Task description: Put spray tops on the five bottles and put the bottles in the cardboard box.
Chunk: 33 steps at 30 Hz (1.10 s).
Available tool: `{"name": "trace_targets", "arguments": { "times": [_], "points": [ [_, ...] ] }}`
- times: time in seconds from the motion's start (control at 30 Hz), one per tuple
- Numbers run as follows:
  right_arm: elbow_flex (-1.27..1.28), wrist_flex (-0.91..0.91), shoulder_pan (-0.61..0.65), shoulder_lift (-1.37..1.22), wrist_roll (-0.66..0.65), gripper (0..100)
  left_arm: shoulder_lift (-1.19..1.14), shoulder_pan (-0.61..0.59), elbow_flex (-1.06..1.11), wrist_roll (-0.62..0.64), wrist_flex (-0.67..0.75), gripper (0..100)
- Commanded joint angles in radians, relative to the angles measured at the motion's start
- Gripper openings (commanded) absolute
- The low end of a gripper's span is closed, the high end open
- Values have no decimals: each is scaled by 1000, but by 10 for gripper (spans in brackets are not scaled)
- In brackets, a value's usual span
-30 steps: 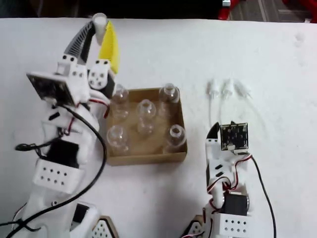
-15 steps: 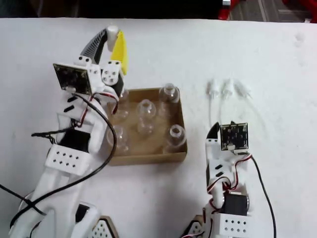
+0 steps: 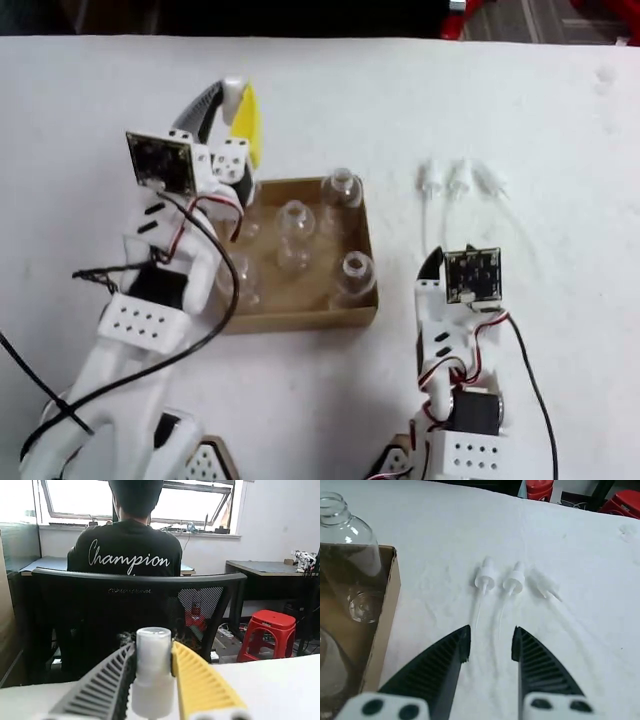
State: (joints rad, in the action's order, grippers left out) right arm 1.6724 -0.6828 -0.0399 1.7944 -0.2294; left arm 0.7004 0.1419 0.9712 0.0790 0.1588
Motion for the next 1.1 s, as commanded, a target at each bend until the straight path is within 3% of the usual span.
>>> {"name": "trace_targets", "arguments": {
  "times": [0.0, 0.4, 0.7, 1.07],
  "points": [
    [6, 24, 10, 8, -12, 119, -1, -13, 28, 12, 29, 24],
    [8, 24, 10, 8, -12, 119, -2, -16, 98, 5, 37, 24],
    [8, 24, 12, 8, -12, 119, -4, -45, 239, 8, 181, 24],
    [8, 21, 12, 8, -12, 119, -71, -41, 210, 11, 180, 28]
  ]
}}
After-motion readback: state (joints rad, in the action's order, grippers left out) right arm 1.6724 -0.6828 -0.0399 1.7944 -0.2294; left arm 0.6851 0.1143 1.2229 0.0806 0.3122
